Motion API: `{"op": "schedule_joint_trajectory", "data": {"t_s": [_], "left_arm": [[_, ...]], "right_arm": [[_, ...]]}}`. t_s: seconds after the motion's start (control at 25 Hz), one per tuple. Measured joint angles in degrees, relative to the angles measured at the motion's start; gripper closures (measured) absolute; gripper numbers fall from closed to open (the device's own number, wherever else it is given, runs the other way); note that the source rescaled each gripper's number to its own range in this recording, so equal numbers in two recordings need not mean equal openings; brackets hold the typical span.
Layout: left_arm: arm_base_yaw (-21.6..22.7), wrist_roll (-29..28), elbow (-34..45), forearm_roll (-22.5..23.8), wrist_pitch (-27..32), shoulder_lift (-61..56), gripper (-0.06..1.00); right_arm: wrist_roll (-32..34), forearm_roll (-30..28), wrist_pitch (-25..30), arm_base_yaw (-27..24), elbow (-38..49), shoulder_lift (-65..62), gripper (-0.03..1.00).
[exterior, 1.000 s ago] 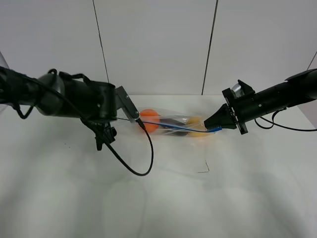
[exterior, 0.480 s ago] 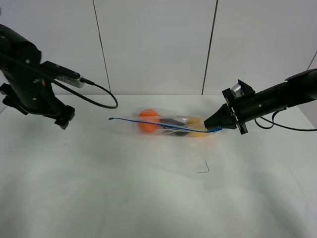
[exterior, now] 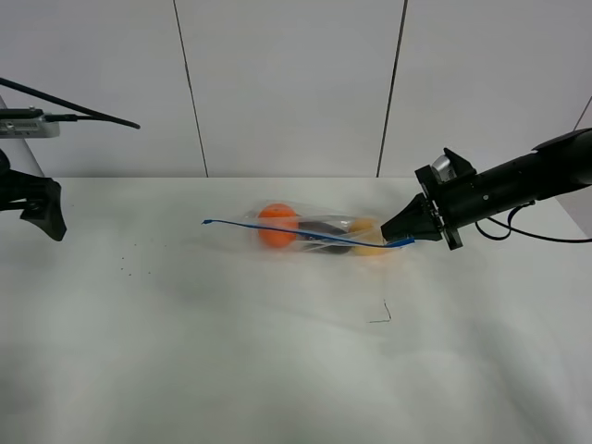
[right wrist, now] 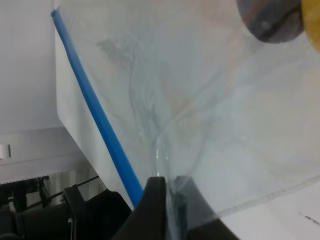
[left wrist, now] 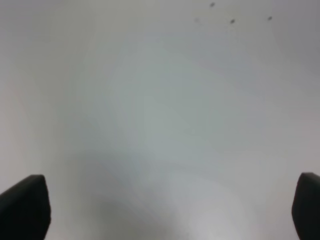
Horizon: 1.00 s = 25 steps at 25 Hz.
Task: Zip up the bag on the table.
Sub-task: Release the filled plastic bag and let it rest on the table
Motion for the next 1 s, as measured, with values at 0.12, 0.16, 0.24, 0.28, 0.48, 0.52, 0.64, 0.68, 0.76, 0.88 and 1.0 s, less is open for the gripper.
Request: {"op": "schedule_joint_trajectory", "data": {"t_s": [0.12, 0.16, 0.24, 0.28, 0.48, 0.52, 0.64, 0.68, 0.76, 0.88, 1.0], "left_arm": [[0.3, 1.5, 0.0, -0.2, 0.9, -2.1, -0.05], [0.3, 1.8, 0.0, -0.4, 1.0, -3.1, -0.05], [0.3, 2.0, 0.0, -0.8, 1.7, -4.9, -0.05], [0.3, 2.1, 0.0, -1.0, 2.1, -5.7, -0.05], [0.3, 4.3, 1.6, -3.5, 1.8, -11.2, -0.05], [0.3, 4.7, 2.5, -4.1, 1.7, -12.4, -0.05], [0.3, 5.5, 7.5, -5.8, 0.8, -16.2, -0.05], [0.3, 6.0, 9.3, -6.5, -0.1, -17.8, -0.05], [0.3, 8.3, 13.8, -8.2, -2.2, -21.0, -0.05], [0.3, 11.5, 19.6, -11.7, -3.9, -26.3, -0.05], [0.3, 12.4, 24.5, -14.6, -3.8, -32.4, -0.05]], "right_arm": [[0.0, 0.0, 0.0, 0.0, 0.0, 0.0, 0.97], [0.0, 0.0, 0.0, 0.0, 0.0, 0.0, 0.97], [0.0, 0.0, 0.0, 0.0, 0.0, 0.0, 0.97], [0.0, 0.0, 0.0, 0.0, 0.0, 0.0, 0.97], [0.0, 0.0, 0.0, 0.0, 0.0, 0.0, 0.97], [0.0, 0.0, 0.0, 0.0, 0.0, 0.0, 0.97], [0.0, 0.0, 0.0, 0.0, 0.0, 0.0, 0.97], [0.0, 0.0, 0.0, 0.0, 0.0, 0.0, 0.97], [0.0, 0.0, 0.0, 0.0, 0.0, 0.0, 0.97], [0.0, 0.0, 0.0, 0.0, 0.0, 0.0, 0.97], [0.0, 0.0, 0.0, 0.0, 0.0, 0.0, 0.97]]}}
